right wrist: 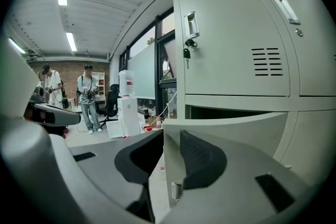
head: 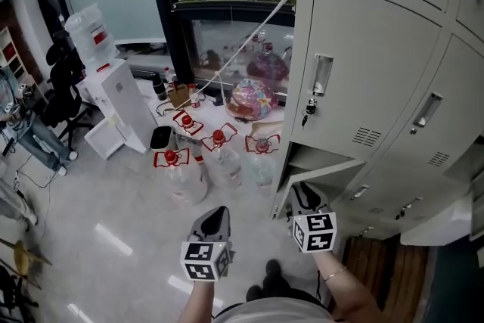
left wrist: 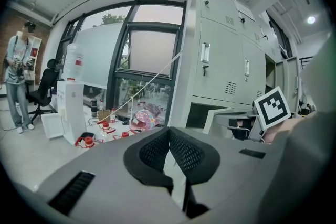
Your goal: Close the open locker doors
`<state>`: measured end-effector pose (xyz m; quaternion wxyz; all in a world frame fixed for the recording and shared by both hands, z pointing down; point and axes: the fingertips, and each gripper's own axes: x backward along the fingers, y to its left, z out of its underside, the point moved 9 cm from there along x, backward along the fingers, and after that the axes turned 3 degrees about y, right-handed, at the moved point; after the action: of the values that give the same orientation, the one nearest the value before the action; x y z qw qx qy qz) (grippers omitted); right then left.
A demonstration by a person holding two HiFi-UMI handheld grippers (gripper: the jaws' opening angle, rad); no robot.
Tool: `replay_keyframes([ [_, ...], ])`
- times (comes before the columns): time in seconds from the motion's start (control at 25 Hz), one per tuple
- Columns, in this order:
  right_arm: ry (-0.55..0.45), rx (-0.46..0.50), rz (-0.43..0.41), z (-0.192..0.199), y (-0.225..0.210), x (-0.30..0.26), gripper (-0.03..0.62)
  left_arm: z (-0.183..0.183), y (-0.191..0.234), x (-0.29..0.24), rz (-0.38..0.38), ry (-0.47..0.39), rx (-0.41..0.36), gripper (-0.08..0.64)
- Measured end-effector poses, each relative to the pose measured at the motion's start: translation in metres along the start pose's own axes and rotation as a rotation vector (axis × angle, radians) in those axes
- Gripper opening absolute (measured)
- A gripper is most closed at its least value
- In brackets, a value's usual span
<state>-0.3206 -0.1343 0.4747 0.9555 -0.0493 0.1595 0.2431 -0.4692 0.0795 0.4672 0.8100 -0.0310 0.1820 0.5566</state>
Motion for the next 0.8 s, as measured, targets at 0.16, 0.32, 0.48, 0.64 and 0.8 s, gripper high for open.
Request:
replay_keyframes([
  [0.16,0.008,0.007,-0.011,-0.007,-0.010,-0.023,0.086,-0.004,0.003,-0.018,-0.015,0.004,0.011,0.020],
  [0.32,0.016,0.013,-0.014,-0.011,-0.020,-0.043,0.083,-0.007,0.004,-0.035,-0.028,0.008,0.014,0.020],
  [0.48,0.029,0.017,-0.017,-0.015,-0.027,-0.061,0.083,-0.013,0.006,-0.047,-0.040,0.010,0.021,0.020],
  [0.64,0.047,0.022,-0.020,-0.017,-0.034,-0.078,0.083,-0.014,0.011,-0.058,-0.060,0.015,0.031,0.020],
  [0.8,0.052,0.028,-0.012,-0.021,-0.040,-0.092,0.081,-0.016,0.015,-0.067,-0.075,0.018,0.037,0.021],
])
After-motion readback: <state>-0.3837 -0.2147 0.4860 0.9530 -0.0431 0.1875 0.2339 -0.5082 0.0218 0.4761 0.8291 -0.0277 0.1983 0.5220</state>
